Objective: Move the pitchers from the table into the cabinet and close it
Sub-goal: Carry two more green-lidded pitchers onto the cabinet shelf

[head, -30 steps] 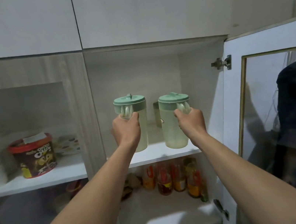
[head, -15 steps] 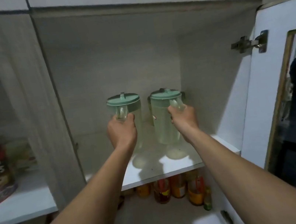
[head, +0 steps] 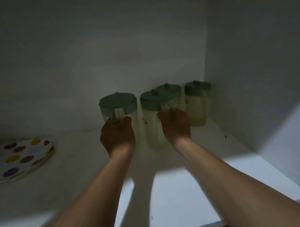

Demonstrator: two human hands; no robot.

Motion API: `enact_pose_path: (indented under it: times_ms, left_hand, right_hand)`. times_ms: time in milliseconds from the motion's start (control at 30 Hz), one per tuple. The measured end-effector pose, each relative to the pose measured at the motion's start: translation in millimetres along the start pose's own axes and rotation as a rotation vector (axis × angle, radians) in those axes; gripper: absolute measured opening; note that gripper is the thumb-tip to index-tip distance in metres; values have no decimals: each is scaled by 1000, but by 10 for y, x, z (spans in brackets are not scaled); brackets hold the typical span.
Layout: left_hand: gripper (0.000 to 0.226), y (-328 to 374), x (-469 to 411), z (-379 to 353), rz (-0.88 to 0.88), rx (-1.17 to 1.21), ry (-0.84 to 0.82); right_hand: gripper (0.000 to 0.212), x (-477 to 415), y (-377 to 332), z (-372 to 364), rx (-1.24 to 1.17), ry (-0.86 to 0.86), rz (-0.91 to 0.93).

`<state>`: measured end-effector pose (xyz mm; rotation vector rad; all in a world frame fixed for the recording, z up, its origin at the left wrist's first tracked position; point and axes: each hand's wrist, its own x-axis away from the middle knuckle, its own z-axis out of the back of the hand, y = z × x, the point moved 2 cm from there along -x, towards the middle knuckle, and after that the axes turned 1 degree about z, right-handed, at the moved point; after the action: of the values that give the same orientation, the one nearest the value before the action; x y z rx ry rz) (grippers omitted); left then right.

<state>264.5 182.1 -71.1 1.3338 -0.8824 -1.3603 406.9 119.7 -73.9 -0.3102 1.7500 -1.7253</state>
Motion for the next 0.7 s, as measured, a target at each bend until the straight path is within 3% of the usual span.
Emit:
enact_pose_path:
  times_ms: [167, 467, 700]
  left_hand:
    - [11, -245, -359, -266, -36, 20, 54]
    - [18, -479, -837, -632, -2, 38, 87]
    - [15, -504, -1040, -774, 8, 27, 91]
  right_hand:
    - [36, -336, 276, -311, -43, -33, 15]
    - [18, -859, 491, -724, -37, -55, 23]
    - [28, -1095, 541, -856, -4, -85, -11]
